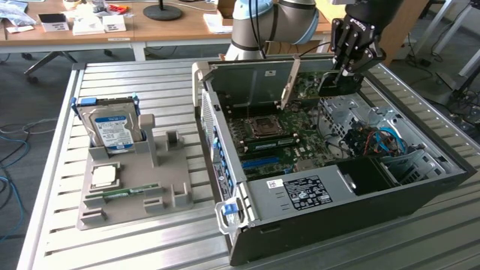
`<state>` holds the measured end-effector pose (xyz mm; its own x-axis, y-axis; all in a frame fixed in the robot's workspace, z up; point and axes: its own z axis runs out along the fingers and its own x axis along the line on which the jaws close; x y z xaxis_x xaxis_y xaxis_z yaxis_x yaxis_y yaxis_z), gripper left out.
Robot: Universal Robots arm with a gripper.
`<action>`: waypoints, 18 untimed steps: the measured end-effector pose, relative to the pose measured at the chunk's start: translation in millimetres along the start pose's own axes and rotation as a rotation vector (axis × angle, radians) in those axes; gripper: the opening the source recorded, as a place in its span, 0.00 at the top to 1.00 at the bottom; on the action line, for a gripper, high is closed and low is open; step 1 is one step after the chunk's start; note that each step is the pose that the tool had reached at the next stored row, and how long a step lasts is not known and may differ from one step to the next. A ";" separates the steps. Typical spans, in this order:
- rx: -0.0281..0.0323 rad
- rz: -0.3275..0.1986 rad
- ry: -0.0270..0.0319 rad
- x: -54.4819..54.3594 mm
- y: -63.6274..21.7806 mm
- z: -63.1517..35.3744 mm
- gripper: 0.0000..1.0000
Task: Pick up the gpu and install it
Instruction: 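Insert the gpu into the slot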
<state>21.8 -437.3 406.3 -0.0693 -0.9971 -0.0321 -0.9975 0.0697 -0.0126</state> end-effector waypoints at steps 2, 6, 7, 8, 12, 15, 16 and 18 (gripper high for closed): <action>0.0001 0.000 -0.0005 0.0 0.1 0.8 0.73; 0.0001 0.000 0.0000 0.2 0.6 4.2 0.73; 0.0000 0.000 0.0000 0.2 0.8 4.8 0.73; 0.0000 0.000 0.0000 0.2 0.9 5.2 0.73; 0.0001 0.000 -0.0001 0.2 0.9 5.3 0.73; 0.0001 0.000 -0.0004 0.2 0.9 5.8 0.73; 0.0001 0.000 -0.0003 0.2 1.0 6.2 0.73; 0.0001 0.000 -0.0001 0.3 1.0 6.3 0.73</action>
<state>20.9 -437.3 400.0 -0.0693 -0.9971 -0.0322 -0.9975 0.0697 -0.0126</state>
